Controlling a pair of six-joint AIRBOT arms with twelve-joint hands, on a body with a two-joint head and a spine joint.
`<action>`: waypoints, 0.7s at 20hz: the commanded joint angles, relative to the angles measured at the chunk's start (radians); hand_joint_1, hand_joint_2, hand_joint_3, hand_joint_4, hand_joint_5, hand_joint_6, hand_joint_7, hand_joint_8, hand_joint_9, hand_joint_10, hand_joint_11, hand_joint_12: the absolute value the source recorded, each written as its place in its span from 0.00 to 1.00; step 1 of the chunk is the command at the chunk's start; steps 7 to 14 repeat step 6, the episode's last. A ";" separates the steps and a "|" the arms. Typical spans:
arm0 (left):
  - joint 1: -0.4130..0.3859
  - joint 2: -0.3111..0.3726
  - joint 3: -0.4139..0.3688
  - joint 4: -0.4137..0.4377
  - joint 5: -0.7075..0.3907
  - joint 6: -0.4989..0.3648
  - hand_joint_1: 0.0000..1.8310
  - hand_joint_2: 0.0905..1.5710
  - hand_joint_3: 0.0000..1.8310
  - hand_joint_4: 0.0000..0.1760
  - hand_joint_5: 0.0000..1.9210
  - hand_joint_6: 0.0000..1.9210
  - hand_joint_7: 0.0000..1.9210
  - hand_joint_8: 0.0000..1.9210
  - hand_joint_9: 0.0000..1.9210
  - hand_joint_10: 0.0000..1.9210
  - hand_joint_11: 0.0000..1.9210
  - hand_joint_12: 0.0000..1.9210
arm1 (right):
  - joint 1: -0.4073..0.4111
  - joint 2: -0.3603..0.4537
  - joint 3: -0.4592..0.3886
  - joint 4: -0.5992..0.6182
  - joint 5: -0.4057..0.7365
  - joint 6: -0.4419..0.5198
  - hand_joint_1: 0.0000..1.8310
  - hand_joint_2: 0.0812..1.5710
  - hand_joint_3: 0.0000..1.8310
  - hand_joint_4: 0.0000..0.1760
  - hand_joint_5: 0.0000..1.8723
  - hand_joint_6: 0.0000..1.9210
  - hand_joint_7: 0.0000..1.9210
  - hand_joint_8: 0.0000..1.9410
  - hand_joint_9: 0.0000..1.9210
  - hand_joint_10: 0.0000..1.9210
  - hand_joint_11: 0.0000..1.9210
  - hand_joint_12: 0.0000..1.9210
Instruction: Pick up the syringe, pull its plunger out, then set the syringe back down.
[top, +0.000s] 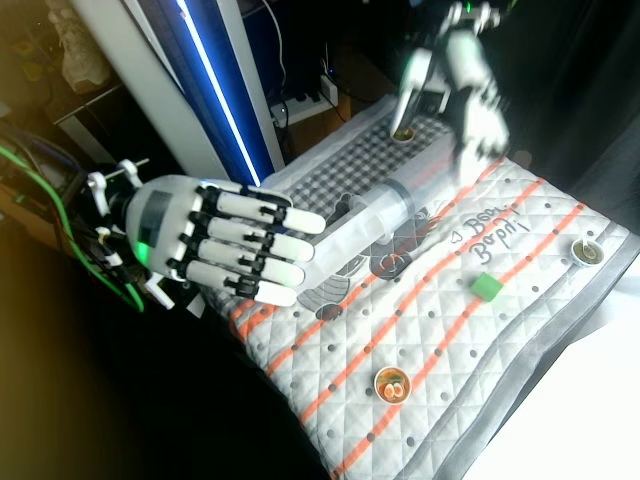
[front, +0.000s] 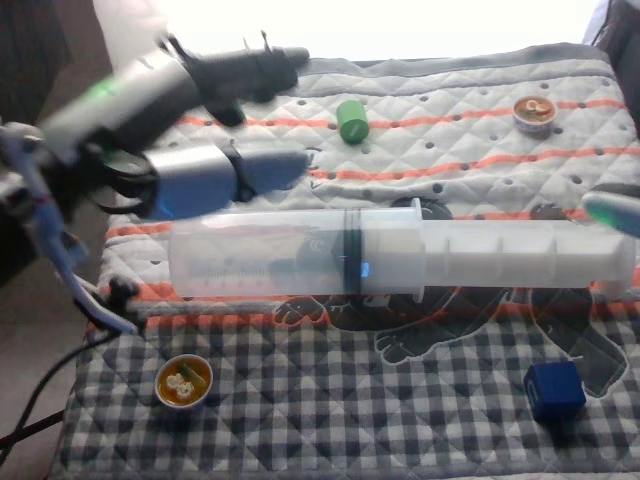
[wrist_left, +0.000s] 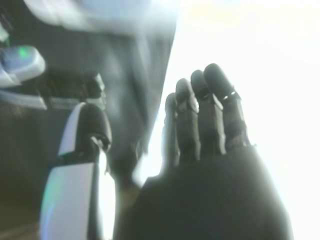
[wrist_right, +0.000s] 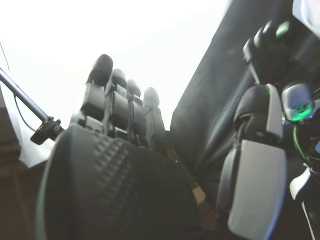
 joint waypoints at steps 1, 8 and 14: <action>-0.001 0.019 -0.016 0.033 0.256 -0.011 0.38 0.77 0.00 0.00 0.18 0.00 0.27 0.01 0.17 0.27 0.00 0.78 | -0.007 0.043 -0.007 -0.014 0.198 -0.002 0.40 0.66 0.02 0.07 0.13 0.01 0.13 0.01 0.13 0.02 0.00 0.55; 0.020 0.087 -0.078 0.072 0.542 -0.008 0.40 0.84 0.00 0.00 0.20 0.00 0.32 0.00 0.35 0.07 0.15 0.64 | 0.025 0.112 -0.052 -0.033 0.213 -0.098 0.25 0.79 0.01 0.37 0.04 0.00 0.08 0.00 0.14 0.01 0.00 0.41; 0.020 0.087 -0.078 0.072 0.542 -0.008 0.40 0.84 0.00 0.00 0.20 0.00 0.32 0.00 0.35 0.07 0.15 0.64 | 0.025 0.112 -0.052 -0.033 0.213 -0.098 0.25 0.79 0.01 0.37 0.04 0.00 0.08 0.00 0.14 0.01 0.00 0.41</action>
